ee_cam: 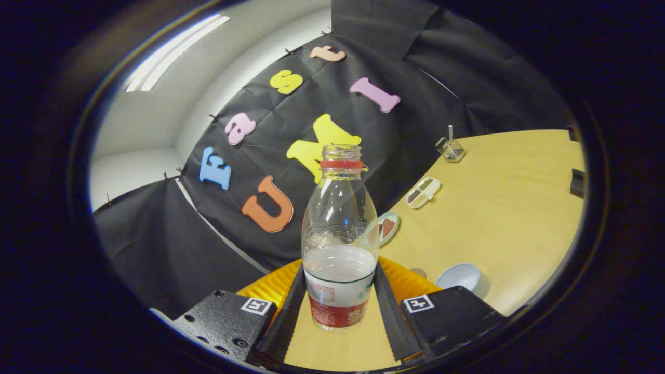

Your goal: Take the bottle from table, then pour the juice into the cup, finally place the bottle on the coaster

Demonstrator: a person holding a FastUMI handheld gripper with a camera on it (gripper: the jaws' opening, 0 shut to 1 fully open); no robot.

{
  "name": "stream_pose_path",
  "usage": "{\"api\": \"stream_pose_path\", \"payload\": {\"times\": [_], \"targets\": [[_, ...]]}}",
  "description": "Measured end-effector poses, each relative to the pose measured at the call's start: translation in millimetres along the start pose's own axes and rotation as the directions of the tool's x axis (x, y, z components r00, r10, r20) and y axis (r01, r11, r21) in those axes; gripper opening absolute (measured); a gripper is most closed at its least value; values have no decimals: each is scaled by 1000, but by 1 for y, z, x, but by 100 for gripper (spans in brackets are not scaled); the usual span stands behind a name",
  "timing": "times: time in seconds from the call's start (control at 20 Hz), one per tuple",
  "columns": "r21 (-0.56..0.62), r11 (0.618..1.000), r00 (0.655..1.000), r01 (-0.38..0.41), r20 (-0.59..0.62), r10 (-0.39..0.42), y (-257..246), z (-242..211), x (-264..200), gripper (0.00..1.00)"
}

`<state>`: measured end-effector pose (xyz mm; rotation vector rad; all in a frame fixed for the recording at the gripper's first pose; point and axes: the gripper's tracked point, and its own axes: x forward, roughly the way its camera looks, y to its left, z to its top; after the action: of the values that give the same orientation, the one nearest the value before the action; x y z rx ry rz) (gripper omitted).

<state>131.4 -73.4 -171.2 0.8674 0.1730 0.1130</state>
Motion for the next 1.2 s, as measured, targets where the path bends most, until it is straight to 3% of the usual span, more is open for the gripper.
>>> {"api": "stream_pose_path", "payload": {"times": [0.3,0.5,0.6,0.7,0.9,1.05,1.2], "targets": [[59,998,999,16,-53,-13,-8,-26,10,77],[-22,1000,999,21,-39,-22,-2,-22,8,77],[-126,991,999,49,-18,-51,0,-16,6,77],[-262,959,994,108,19,-107,-4,-8,5,77],[-508,838,980,199,99,-173,-6,3,5,77],[-609,747,964,265,171,-202,-10,11,10,78],[-652,707,961,275,202,-188,-9,11,23,78]]}}
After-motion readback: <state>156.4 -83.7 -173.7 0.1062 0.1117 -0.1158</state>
